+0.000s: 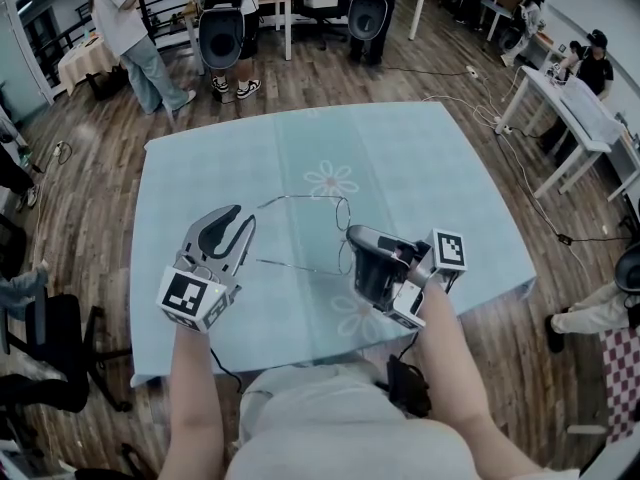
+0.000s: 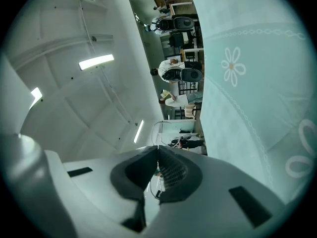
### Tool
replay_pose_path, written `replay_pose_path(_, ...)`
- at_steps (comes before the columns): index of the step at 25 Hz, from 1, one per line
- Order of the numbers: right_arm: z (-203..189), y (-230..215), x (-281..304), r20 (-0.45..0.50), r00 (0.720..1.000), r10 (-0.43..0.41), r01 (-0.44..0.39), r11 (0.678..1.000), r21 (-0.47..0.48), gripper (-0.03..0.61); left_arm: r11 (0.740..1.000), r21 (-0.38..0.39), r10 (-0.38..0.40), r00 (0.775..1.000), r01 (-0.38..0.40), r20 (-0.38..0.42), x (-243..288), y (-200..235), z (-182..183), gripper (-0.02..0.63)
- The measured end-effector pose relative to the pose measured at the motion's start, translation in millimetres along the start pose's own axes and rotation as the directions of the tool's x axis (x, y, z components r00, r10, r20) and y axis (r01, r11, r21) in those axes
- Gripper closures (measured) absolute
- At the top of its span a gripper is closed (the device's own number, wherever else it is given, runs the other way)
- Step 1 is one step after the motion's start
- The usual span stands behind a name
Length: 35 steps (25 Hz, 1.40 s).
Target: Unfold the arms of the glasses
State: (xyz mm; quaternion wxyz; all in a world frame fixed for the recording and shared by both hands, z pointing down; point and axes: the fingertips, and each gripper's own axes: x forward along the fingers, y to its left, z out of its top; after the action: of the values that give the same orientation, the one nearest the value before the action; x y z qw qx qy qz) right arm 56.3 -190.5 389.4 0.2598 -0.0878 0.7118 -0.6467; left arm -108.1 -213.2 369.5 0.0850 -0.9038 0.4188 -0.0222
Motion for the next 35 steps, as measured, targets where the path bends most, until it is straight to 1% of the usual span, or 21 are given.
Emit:
replay_pose_path(5,6,-5,-4,0.036,0.998,-0.041,0.043,0.999,-0.032,0.566,0.998,-0.032,0.049,0.999,-0.049,-0.015,-1,1,-4,0.508)
replay_pose_path(10,13,-8,-3,0.094,0.993,-0.069,0.074,0.996,-0.059,0.566,0.994,-0.059,0.093,0.995,-0.095,-0.03,-2,3,-8,0.549)
replay_pose_path(12,17,-8,-4,0.121,0.99,-0.072,0.081,0.994,-0.072,0.566,0.993,-0.059,0.098,0.994,-0.1,-0.038,-1,-1,-9,0.554)
replay_pose_path(15,21,-8,-6,0.162,0.984,-0.079,0.095,0.991,-0.098,0.566,0.991,-0.055,0.121,0.992,-0.124,-0.042,-1,-4,-9,0.578)
replay_pose_path(18,24,-8,-5,0.2,0.976,-0.086,0.111,0.987,-0.119,0.567,0.983,-0.062,0.168,0.985,-0.17,-0.037,-3,0,-7,0.595)
replay_pose_path(21,28,-8,-5,0.234,0.968,-0.087,0.118,0.985,-0.125,0.566,0.972,-0.087,0.218,0.976,-0.219,-0.031,-3,5,-4,0.603)
replay_pose_path(23,32,-8,-6,0.256,0.963,-0.087,0.122,0.985,-0.124,0.568,0.965,-0.1,0.241,0.97,-0.242,-0.03,-2,6,-3,0.604)
replay_pose_path(26,33,-12,-7,0.29,0.953,-0.09,0.131,0.983,-0.127,0.568,0.958,-0.097,0.269,0.963,-0.271,-0.031,-4,6,-3,0.606)
replay_pose_path(31,33,-17,-7,0.351,0.932,-0.09,0.145,0.98,-0.135,0.568,0.954,-0.085,0.286,0.958,-0.287,-0.026,-3,-2,0,0.606)
replay_pose_path(35,32,-18,-5,0.371,0.924,-0.091,0.154,0.977,-0.145,0.568,0.953,-0.086,0.288,0.957,-0.289,-0.024,1,-9,2,0.606)
